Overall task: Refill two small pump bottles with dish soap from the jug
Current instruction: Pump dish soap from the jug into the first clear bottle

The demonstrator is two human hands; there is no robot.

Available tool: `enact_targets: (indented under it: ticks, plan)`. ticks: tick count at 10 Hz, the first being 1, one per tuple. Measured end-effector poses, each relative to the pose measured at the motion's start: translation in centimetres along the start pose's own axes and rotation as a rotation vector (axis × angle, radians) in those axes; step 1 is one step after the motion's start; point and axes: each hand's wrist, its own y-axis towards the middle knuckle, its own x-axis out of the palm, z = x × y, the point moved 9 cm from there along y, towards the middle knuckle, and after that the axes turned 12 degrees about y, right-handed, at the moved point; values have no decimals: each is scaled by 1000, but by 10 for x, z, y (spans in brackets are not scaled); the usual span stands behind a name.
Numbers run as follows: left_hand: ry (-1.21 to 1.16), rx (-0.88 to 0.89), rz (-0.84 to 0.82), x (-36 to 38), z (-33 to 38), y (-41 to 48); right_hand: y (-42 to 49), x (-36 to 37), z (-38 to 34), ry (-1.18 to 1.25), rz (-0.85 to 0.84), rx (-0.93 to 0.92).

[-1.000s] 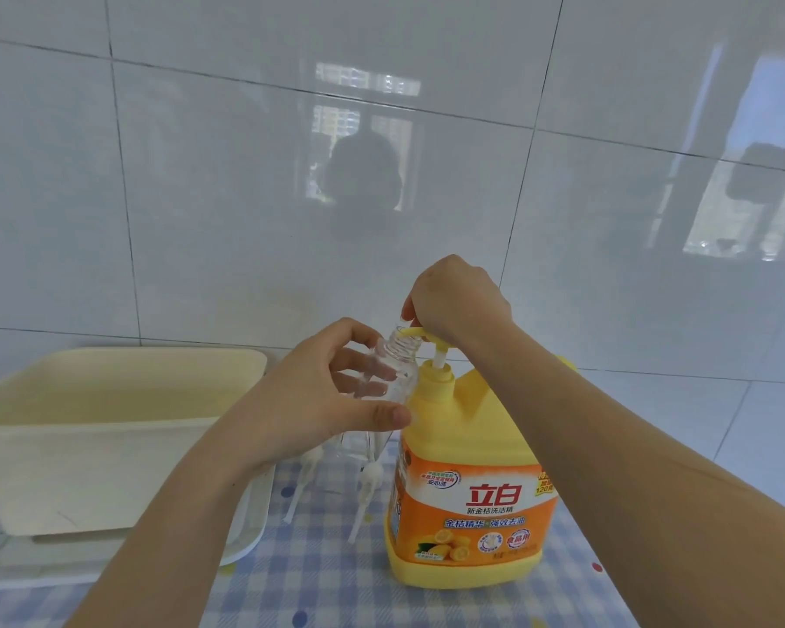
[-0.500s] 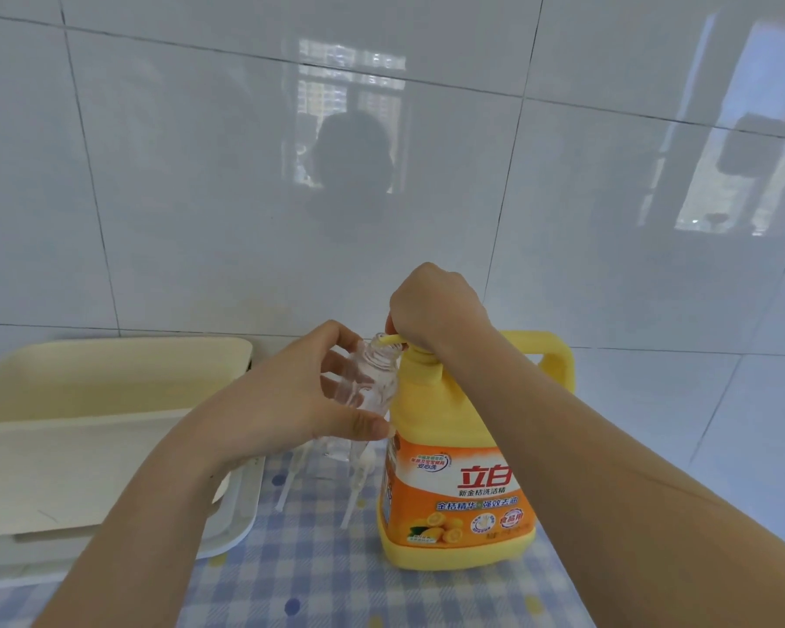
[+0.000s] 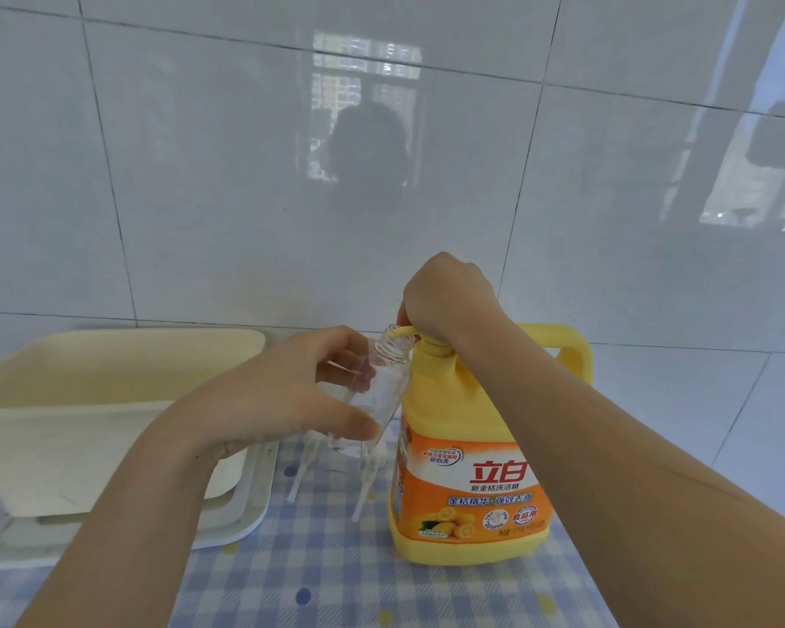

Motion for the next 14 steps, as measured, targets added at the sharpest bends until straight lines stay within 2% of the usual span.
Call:
enact_targets:
  ticks: [2,3,5,8,10,11,14]
  plan:
    - [-10,3,40,-5,0,0,-2,-4,0,61,38,-11]
    - [-29,13,62,-6,3,-2,-4,-14,1,148,127,-19]
    - [-110,46,129,-14,13,-5,-9,-32,-1,349,77,3]
    - [-116,67,173,-17,17,-7,-25,-23,10,6,-182,-30]
    - [-113,70,169,-18,14,-4,-16,-10,-1,-82,-219,-85]
    - [-139,72,159,-17,12,-3,-11,-7,-4,-201,-221,-126]
    - [-124,38,119,-12,7,-2,-17,0,4,-305,-166,-173]
